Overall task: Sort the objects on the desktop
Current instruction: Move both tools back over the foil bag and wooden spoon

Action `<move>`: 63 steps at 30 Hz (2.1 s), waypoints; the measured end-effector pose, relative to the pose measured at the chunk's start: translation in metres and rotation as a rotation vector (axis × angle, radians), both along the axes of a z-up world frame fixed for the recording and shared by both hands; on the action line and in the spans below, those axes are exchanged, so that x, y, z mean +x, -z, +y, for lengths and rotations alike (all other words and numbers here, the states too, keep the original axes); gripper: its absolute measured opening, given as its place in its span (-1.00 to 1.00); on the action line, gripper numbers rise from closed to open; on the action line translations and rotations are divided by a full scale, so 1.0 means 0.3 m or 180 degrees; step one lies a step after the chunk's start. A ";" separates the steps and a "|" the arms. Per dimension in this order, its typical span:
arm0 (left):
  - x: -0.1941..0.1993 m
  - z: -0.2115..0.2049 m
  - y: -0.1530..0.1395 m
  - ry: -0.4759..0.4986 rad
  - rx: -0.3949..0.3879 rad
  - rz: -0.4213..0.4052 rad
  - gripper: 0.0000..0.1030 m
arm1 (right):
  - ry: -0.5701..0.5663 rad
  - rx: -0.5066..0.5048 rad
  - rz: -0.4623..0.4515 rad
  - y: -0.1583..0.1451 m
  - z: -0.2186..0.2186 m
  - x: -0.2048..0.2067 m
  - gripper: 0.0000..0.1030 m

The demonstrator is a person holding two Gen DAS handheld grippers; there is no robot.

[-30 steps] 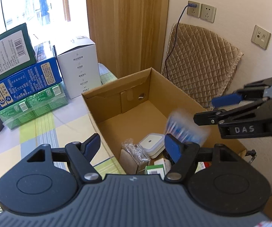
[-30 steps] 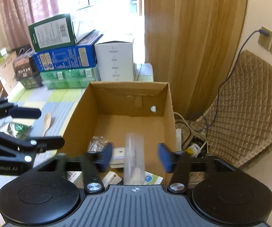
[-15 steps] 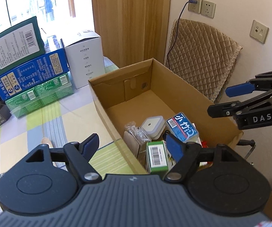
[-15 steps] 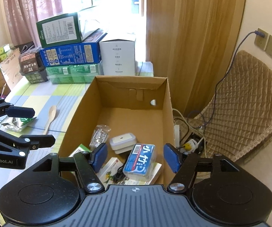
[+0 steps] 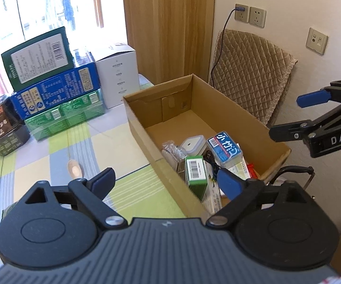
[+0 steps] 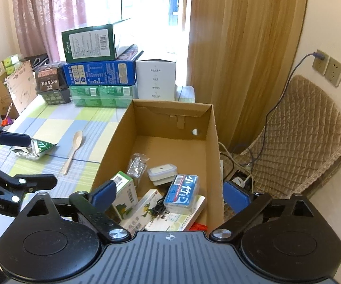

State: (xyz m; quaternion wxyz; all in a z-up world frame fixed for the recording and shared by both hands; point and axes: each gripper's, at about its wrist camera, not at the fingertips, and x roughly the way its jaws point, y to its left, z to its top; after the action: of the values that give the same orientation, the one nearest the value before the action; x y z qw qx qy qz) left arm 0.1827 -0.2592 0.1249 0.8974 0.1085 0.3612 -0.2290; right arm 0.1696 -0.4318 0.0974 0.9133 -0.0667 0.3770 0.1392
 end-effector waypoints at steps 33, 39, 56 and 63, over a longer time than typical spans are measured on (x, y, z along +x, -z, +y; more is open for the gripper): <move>-0.297 0.477 0.024 -0.0596 -0.0261 0.0080 0.97 | -0.0337 0.0227 0.0174 0.046 0.327 -0.298 0.96; -0.315 0.555 0.042 -0.0742 -0.0279 0.0128 0.97 | -0.0405 0.0247 0.0197 0.058 0.370 -0.318 0.96; -0.321 0.771 0.079 -0.1184 -0.0210 0.0143 0.97 | -0.0671 0.0358 0.0238 0.091 0.522 -0.303 0.96; -0.306 0.825 0.094 -0.1301 -0.0215 0.0175 0.97 | -0.0771 0.0370 0.0275 0.113 0.590 -0.284 0.96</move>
State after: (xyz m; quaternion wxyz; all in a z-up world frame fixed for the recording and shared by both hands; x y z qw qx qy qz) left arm 0.0910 -0.0118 0.0966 0.9181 -0.0034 0.3922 -0.0571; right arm 0.0844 -0.2549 0.0636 0.8750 -0.0527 0.3964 0.2727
